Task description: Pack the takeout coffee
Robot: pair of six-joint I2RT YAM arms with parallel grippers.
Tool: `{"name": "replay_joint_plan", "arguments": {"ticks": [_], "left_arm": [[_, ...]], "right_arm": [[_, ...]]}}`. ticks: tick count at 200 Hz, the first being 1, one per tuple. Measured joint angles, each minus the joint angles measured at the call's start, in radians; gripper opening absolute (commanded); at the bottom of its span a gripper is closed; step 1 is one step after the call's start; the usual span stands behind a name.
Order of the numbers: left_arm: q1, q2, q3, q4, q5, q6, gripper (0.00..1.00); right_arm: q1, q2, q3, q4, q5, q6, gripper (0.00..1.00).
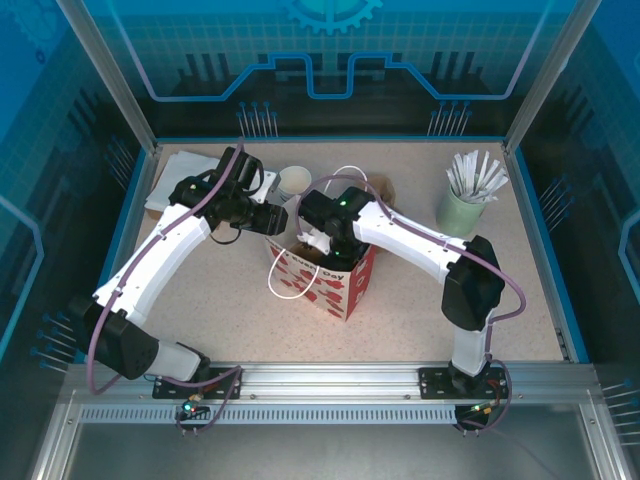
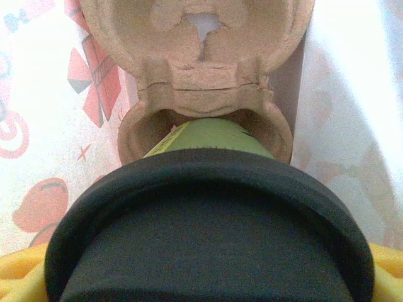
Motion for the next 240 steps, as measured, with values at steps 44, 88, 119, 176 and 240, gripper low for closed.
{"name": "replay_joint_plan", "arguments": {"ticks": [44,88,119,176,240], "left_arm": [[0.000,0.000,0.000,0.000,-0.006,0.000,0.56],[0.000,0.000,0.000,0.000,-0.019,0.000,0.56],[0.000,0.001,0.000,0.000,-0.031,0.000,0.57],[0.000,0.001,0.000,0.000,-0.037,0.000,0.58],[0.000,0.002,0.000,0.000,-0.037,0.000,0.61]], "right_arm": [[-0.008,0.000,-0.037,0.022,-0.003,-0.008,0.76],[-0.014,0.000,-0.062,0.052,-0.014,-0.016,0.76],[-0.024,0.000,-0.082,0.079,-0.026,-0.023,0.76],[-0.027,0.000,-0.121,0.125,-0.030,-0.038,0.76],[-0.027,0.001,-0.148,0.152,-0.026,-0.049,0.76]]}}
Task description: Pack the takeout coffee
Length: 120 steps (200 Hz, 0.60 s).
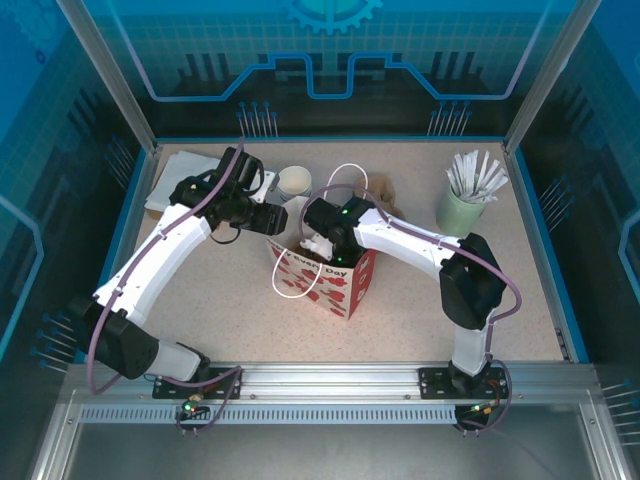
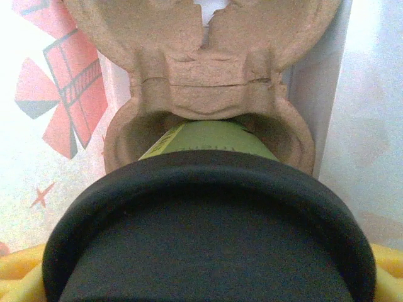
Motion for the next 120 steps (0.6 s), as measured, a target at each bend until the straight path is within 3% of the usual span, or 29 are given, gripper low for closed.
{"name": "replay_joint_plan", "arguments": {"ticks": [120], "left_arm": [[0.000,0.001,0.000,0.000,0.000,0.000,0.62]], "right_arm": [[0.000,-0.001,0.000,0.003,-0.001,0.000,0.77]]}}
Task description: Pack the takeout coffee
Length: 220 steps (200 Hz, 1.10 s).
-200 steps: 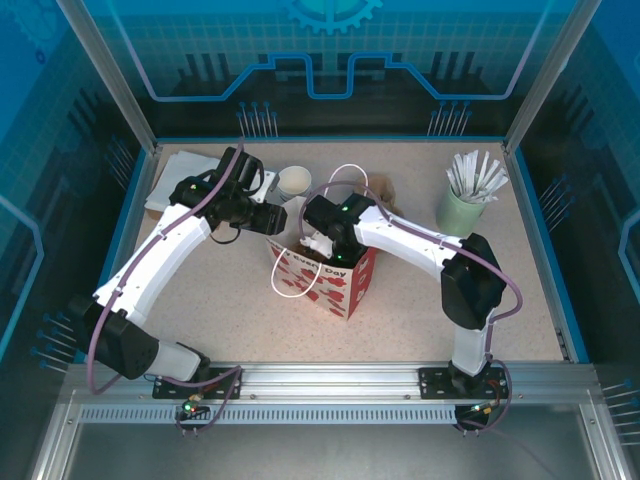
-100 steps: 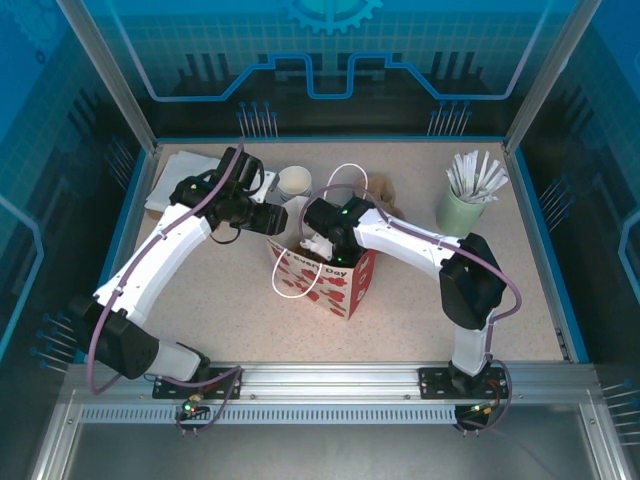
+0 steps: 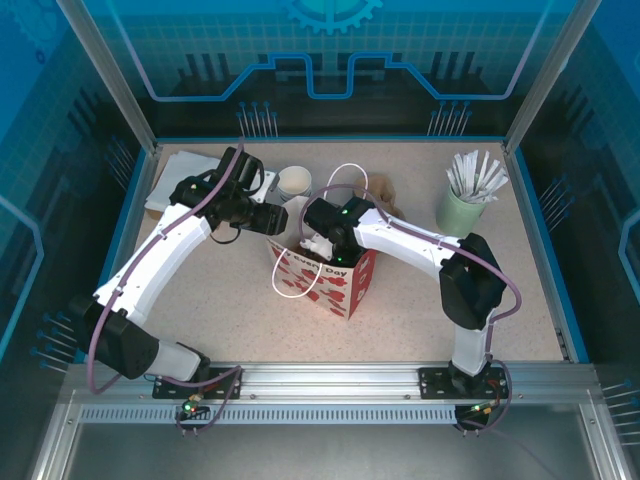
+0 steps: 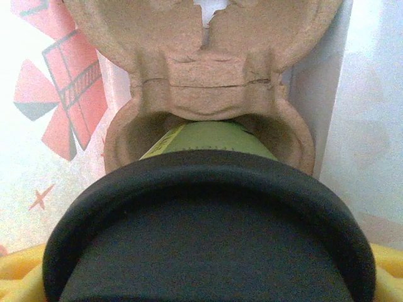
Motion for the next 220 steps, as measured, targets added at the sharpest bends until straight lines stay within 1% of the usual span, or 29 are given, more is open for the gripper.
{"name": "replay_joint_plan", "arguments": {"ticks": [48,80,152,199,220], "left_arm": [[0.000,0.000,0.000,0.000,0.000,0.000,0.62],[0.000,0.000,0.000,-0.001,0.000,0.000,0.62],[0.000,0.000,0.000,0.001,0.029,0.000,0.55],[-0.006,0.000,0.000,0.001,0.042,-0.001,0.48],[-0.014,-0.001,0.000,0.002,0.042,-0.001,0.47]], "right_arm": [[0.000,0.000,0.000,0.001,0.000,0.000,0.77],[0.000,0.000,0.000,0.001,0.000,0.000,0.79],[-0.002,-0.002,0.006,-0.001,-0.006,0.020,0.88],[-0.012,-0.009,0.020,-0.010,-0.022,0.058,0.99],[-0.019,-0.021,0.041,-0.017,-0.029,0.078,1.00]]}}
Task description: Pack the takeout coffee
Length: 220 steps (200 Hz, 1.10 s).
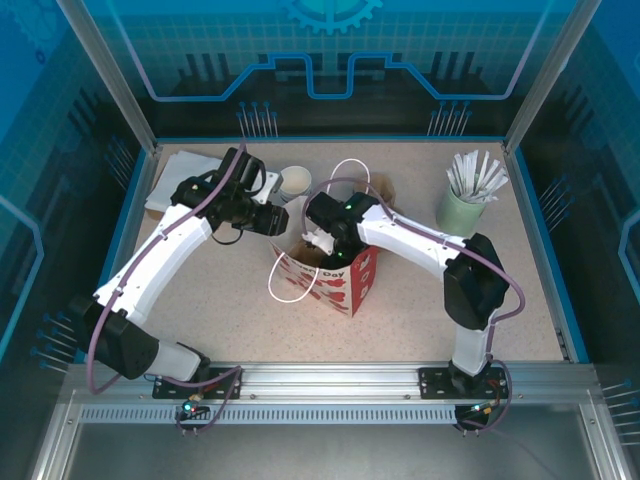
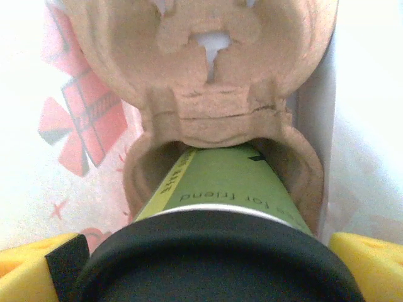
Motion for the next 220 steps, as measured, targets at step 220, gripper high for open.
{"name": "replay_joint_plan", "arguments": {"ticks": [220], "left_arm": [[-0.019,-0.026,-0.006,-0.011,-0.005,-0.027,0.73]], "right_arm": [[-0.024,-0.108,0.402,-0.183,-0.050,0.124,0.95]]}}
